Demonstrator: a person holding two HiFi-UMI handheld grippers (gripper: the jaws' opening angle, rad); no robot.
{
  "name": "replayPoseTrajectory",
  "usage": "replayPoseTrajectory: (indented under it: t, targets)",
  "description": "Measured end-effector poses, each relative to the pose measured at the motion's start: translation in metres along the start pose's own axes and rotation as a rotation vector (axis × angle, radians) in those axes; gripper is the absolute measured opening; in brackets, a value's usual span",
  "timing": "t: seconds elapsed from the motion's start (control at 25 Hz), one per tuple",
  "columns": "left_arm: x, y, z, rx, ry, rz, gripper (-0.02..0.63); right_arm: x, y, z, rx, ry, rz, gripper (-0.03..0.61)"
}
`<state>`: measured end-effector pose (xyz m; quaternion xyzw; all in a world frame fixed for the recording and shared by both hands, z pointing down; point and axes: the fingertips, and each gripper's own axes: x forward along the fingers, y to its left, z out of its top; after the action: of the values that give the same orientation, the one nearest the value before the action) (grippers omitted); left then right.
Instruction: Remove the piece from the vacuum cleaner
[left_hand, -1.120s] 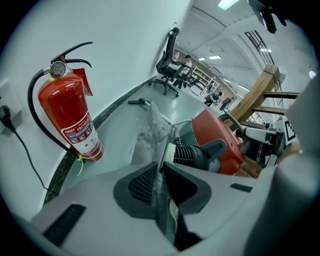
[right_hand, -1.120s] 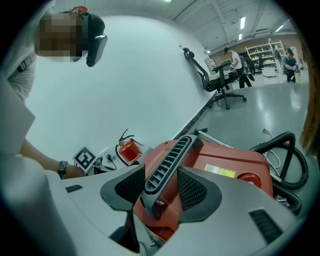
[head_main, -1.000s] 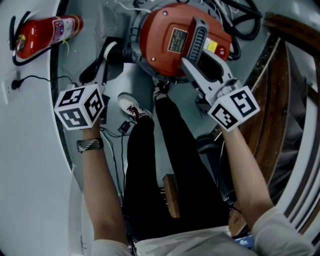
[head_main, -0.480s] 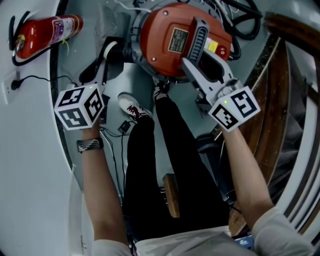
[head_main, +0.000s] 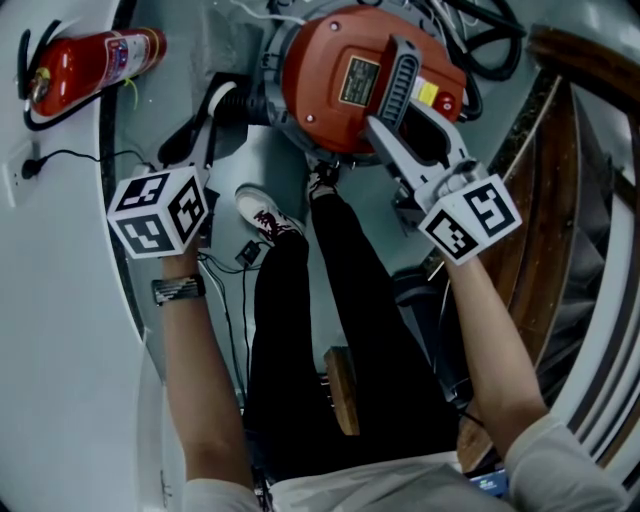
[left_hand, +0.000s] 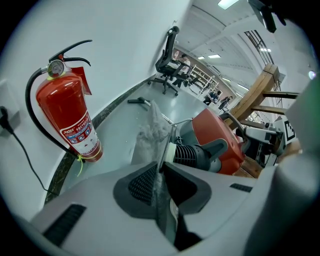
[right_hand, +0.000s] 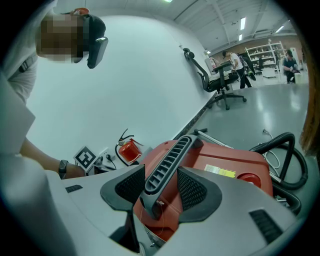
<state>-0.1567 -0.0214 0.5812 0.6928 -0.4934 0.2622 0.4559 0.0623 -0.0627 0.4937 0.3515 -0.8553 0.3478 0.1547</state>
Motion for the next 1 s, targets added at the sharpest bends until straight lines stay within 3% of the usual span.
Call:
replayPoseTrajectory:
  t: [1.0]
  targets:
    - [0.0015,0.0034,-0.0003,0.001,0.043,0.018,0.049,-0.0003,0.0002,0.0003,0.0,-0.002,-0.001,0.209]
